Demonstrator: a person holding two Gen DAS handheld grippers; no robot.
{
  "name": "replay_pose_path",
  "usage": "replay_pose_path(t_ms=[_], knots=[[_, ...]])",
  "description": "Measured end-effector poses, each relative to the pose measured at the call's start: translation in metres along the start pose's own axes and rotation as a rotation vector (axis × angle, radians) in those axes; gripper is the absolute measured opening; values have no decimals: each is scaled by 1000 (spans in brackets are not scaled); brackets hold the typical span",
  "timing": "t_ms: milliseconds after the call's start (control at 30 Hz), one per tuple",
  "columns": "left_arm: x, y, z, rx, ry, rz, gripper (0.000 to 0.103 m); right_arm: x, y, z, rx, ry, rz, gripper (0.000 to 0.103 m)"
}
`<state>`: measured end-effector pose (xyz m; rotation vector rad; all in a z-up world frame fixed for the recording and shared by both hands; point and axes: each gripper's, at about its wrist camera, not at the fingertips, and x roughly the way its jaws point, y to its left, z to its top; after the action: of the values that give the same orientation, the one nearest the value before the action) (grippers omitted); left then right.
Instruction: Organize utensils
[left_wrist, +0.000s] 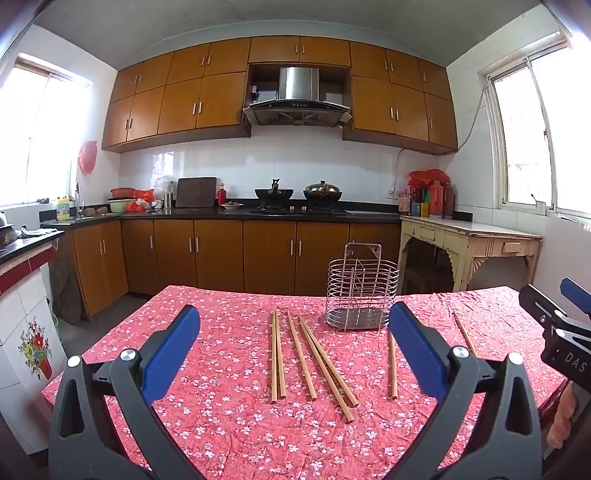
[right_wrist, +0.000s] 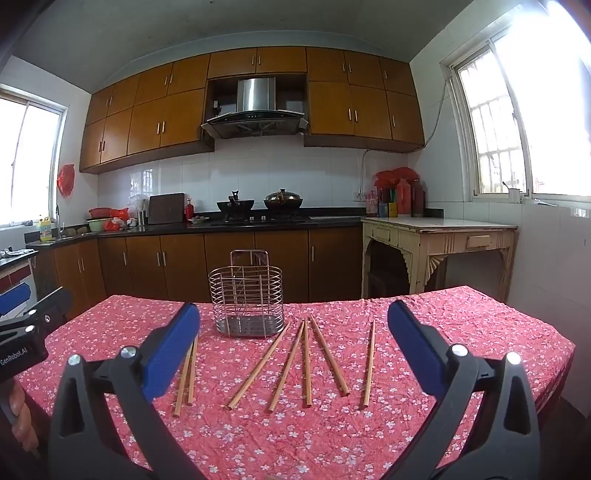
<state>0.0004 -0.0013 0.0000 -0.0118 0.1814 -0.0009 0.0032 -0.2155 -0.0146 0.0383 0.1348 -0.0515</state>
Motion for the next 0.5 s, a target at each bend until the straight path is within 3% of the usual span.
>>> replay_pose_path(t_ms=[500], knots=[[4,0,1,-6,1,-4,101,2,1,0,-4,2,-1,99]])
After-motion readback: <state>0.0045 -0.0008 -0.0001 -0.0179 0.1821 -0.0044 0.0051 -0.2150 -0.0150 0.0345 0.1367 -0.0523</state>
